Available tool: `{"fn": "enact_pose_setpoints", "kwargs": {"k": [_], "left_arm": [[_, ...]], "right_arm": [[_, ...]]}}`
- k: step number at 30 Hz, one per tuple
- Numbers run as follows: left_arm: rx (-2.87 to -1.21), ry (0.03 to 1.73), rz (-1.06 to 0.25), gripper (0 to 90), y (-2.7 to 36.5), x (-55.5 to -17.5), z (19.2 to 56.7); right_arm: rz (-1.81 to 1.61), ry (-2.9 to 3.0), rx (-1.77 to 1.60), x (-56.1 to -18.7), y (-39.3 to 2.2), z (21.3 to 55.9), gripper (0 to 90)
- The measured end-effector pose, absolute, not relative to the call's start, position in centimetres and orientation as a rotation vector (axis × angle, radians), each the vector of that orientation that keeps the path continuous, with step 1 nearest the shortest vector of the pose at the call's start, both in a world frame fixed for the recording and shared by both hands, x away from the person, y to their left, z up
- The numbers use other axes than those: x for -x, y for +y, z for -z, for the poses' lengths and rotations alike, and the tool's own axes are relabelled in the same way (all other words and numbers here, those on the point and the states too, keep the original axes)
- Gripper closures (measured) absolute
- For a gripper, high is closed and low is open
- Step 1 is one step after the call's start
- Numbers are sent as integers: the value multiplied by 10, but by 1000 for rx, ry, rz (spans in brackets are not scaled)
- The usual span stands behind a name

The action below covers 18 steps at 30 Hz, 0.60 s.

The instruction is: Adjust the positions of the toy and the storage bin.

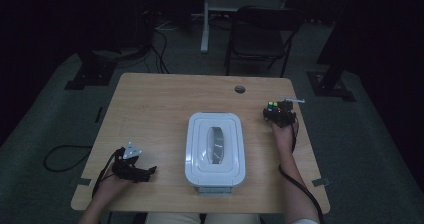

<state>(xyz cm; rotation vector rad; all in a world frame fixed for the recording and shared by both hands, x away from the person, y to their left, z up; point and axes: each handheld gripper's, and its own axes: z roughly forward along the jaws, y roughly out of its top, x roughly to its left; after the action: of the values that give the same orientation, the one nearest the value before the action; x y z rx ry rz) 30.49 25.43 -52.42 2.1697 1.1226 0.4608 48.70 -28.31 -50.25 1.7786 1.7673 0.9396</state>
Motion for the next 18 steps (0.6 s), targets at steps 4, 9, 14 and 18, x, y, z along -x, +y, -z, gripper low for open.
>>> {"fn": "enact_pose_setpoints", "kwargs": {"k": [4,9,14,18], "left_arm": [[-2156,1156,-473,8,253,-304,524],[-2152,1163,-476,7,252,-304,524],[-2152,1161,-477,7,252,-305,524],[-2152,1161,-477,7,252,-305,524]], "right_arm": [[-912,1794,-1773,-487,-285,502,314],[-886,1813,-1733,-485,-284,498,338],[-885,1829,-1704,-479,-285,498,339],[-911,1831,-1692,-471,-288,498,339]]}}
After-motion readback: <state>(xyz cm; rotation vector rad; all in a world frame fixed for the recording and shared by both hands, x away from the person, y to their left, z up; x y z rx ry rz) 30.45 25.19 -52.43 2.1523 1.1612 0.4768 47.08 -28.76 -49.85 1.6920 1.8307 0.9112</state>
